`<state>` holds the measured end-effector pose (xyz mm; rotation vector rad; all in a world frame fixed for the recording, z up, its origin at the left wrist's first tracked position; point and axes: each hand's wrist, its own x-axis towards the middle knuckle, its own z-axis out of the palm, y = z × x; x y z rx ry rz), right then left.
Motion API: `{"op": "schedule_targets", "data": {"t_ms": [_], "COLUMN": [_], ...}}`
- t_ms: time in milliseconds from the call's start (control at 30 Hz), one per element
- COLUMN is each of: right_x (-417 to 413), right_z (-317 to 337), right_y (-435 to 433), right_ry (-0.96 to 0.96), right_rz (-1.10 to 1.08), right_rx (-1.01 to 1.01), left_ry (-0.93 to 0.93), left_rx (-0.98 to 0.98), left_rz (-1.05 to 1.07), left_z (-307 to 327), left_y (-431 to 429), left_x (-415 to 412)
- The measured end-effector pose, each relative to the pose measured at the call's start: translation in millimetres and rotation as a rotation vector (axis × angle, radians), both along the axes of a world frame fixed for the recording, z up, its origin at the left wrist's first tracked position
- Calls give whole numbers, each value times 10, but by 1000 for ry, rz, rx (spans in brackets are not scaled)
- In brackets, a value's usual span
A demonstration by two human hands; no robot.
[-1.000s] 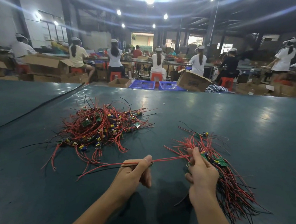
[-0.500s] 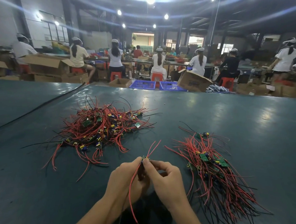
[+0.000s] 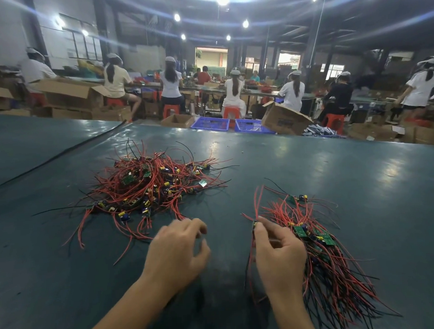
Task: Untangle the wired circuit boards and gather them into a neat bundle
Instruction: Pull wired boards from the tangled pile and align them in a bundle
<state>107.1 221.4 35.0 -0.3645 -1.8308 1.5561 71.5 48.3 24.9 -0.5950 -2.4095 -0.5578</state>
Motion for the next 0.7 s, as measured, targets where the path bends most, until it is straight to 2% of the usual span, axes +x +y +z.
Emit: {"op": "schedule_targets", "data": {"t_ms": [100,200,300,400,533,600,700], "right_x": [37,52,71,65,9,3,-2], "right_z": [17,-50,-84,-72,-57,-98,-170], "right_y": [144,225,244,212,32,-60,-120], "right_ry": [-21,-285,-546,-510,-264,-285,-384], "right_rz": [-158,-157,-87,3,243,353,455], "right_rx": [313,552,713,685,298,214,242], "left_ry": [-84,-292,-442,-453,-398,-377,-377], "left_rx": [-40,-114,-188,-269,-197,-126,-33], "left_rz": [232,426,525,559,547,527,430], "left_z": [-27,-118,-183,-213,-178,-153,-153], "left_y": [-202,-427,-575,-620,-610,-606,-564], "left_x": [-172,-323,-415,-444,-446,-436,-414]}}
